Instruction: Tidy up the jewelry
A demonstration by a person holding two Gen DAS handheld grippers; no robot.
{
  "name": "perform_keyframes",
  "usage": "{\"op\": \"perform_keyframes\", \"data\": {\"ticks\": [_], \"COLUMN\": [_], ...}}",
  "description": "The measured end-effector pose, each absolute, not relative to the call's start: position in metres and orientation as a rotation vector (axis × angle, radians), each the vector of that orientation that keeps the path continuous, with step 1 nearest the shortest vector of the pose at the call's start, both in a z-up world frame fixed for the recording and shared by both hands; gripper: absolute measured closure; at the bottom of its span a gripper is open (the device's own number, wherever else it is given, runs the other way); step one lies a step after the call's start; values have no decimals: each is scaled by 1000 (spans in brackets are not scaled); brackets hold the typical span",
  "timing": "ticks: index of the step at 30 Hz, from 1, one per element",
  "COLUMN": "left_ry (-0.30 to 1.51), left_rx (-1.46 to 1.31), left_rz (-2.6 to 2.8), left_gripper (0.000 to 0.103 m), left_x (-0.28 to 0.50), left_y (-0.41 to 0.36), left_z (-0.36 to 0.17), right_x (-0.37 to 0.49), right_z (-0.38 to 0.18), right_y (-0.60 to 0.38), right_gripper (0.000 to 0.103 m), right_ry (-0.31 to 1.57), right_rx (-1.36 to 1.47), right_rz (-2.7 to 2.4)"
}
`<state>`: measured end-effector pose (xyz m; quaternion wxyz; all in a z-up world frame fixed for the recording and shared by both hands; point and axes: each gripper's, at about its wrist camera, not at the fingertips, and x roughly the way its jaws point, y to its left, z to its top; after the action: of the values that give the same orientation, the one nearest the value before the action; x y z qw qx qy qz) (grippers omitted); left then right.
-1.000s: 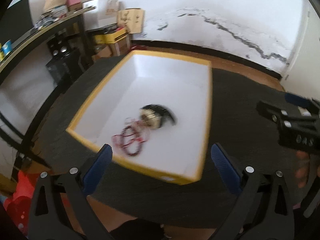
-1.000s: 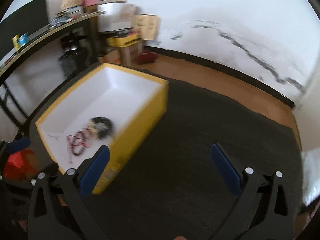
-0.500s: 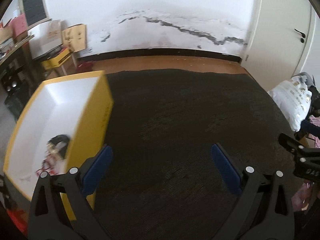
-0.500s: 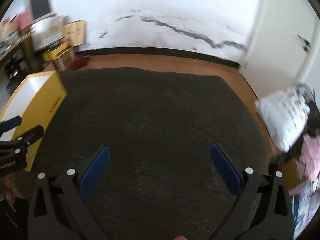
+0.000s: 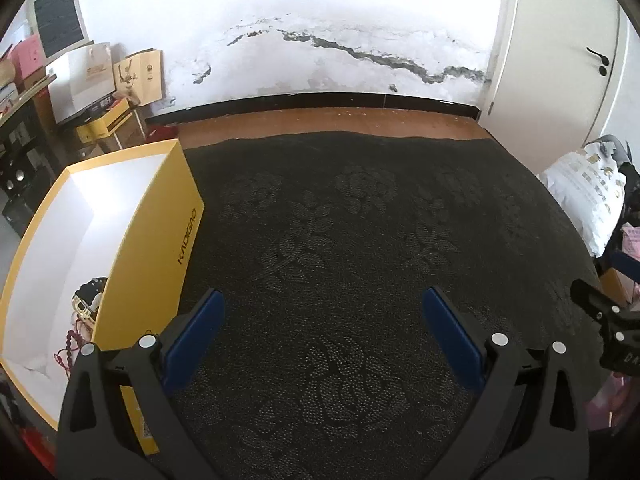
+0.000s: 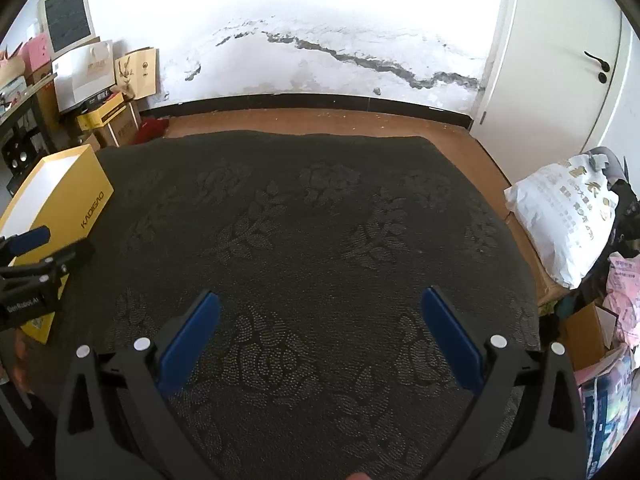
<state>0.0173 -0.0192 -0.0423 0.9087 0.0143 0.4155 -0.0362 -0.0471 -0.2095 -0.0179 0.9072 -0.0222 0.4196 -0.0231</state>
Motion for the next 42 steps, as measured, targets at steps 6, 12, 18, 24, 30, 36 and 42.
{"op": "perform_keyframes", "data": {"ticks": [6, 12, 18, 24, 30, 36, 42], "left_ry": [863, 862, 862, 863, 863, 864, 865], "left_rx": [18, 33, 37, 39, 43, 44, 43], "left_rz": [-60, -60, -52, -51, -52, -51, -50], "left_gripper": [6, 6, 6, 6, 6, 6, 6], "left_x": [20, 18, 20, 20, 20, 20, 20], "left_y": [-18, -22, -21, -22, -21, -21, -20], "left_z": [-44, -45, -46, -47, -47, -48, -49], "right_x": [-44, -44, -41, -42, -42, -41, -41], "right_z": [-23, -23, -22, -21, -23, -23, -23], "right_y": [-206, -207, -207, -206, -207, -207, -208], "right_gripper": [6, 6, 6, 6, 6, 6, 6], "right_ry": [878, 883, 880, 882, 885, 886, 886], "right_rx": [-42, -25, -20, -19, -24, -23, -23], "right_rz": [-32, -32, -31, -31, -27, -26, -27]}}
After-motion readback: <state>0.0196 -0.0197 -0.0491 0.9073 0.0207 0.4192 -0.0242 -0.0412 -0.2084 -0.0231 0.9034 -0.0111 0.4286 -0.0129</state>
